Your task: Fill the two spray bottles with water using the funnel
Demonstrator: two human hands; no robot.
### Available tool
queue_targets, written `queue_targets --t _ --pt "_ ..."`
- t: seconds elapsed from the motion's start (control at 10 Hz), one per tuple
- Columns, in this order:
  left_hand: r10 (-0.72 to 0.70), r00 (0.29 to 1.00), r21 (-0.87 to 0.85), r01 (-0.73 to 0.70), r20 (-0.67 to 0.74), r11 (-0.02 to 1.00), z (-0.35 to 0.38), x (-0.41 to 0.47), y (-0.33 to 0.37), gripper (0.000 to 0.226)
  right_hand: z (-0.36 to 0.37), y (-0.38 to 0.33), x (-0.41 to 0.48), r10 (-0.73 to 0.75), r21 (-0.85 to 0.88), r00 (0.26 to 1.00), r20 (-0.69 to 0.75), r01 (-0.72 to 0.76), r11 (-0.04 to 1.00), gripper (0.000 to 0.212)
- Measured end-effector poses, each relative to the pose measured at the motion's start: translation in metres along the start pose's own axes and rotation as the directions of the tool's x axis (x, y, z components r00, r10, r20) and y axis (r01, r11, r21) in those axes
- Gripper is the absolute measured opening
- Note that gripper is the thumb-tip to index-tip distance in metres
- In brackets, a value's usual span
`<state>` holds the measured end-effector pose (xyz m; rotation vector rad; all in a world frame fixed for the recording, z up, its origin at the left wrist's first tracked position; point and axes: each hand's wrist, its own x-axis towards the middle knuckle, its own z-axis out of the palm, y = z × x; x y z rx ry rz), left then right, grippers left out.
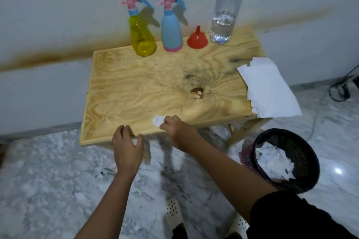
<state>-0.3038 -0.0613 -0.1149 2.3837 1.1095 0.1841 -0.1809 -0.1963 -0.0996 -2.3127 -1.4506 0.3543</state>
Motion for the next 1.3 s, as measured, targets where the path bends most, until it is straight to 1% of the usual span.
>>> queue_targets --t 0.1,0.2,0.3,0.4,0.5,0.6,0.7,0.8,0.9,1.0,1.1,1.2,1.3 --pt "0.075 0.991 0.023 -0.077 0.108 0.997 0.008 -0.021 0.037 0.037 -0.016 0.024 -0.045 0.100 0.154 0.995 0.002 -0.099 0.983 0.026" --pt "0.114 0.963 0.038 -0.128 0.244 0.991 0.026 -0.049 0.084 0.044 -0.039 0.056 -0.097 0.317 0.195 0.947 -0.049 -0.302 0.933 0.030" --pt "0.181 0.890 0.101 -0.243 0.419 0.965 0.050 -0.066 0.118 0.046 -0.054 0.083 -0.138 0.457 0.254 0.890 0.006 -0.443 0.860 0.023" --pt "0.229 0.753 0.124 -0.380 0.617 0.917 0.093 -0.088 0.162 0.043 -0.063 0.125 -0.197 0.583 0.267 0.812 0.041 -0.571 0.777 0.011" --pt "0.243 0.658 0.157 -0.487 0.713 0.859 0.132 -0.104 0.198 0.042 -0.063 0.157 -0.241 0.687 0.293 0.726 0.042 -0.666 0.686 0.007" --pt "0.251 0.567 0.185 -0.600 0.785 0.778 0.190 -0.122 0.245 0.036 -0.059 0.205 -0.293 0.795 0.248 0.603 0.067 -0.782 0.572 0.011" --pt "0.244 0.493 0.198 -0.684 0.835 0.702 0.252 -0.137 0.290 0.032 -0.049 0.251 -0.333 0.877 0.289 0.477 0.055 -0.849 0.443 0.041" --pt "0.222 0.446 0.175 -0.691 0.867 0.701 0.301 -0.145 0.320 0.032 -0.042 0.287 -0.355 0.907 0.338 0.418 0.052 -0.862 0.378 0.042" --pt "0.234 0.370 0.133 -0.741 0.899 0.659 0.362 -0.151 0.351 0.026 -0.018 0.335 -0.379 0.940 0.386 0.332 0.073 -0.879 0.281 0.036" --pt "0.252 0.343 0.124 -0.778 0.905 0.616 0.399 -0.154 0.364 0.019 -0.002 0.367 -0.391 0.954 0.433 0.281 0.105 -0.876 0.211 0.012" --pt "0.292 0.319 0.098 -0.808 0.902 0.581 0.409 -0.152 0.377 0.023 -0.003 0.383 -0.395 0.962 0.453 0.263 0.074 -0.868 0.202 0.018" --pt "0.304 0.329 0.087 -0.793 0.894 0.603 0.408 -0.148 0.385 0.030 -0.005 0.387 -0.394 0.957 0.435 0.284 0.051 -0.869 0.235 0.020" --pt "0.309 0.345 0.091 -0.785 0.886 0.613 0.411 -0.146 0.382 0.033 0.003 0.389 -0.395 0.955 0.450 0.293 0.051 -0.860 0.240 0.006"
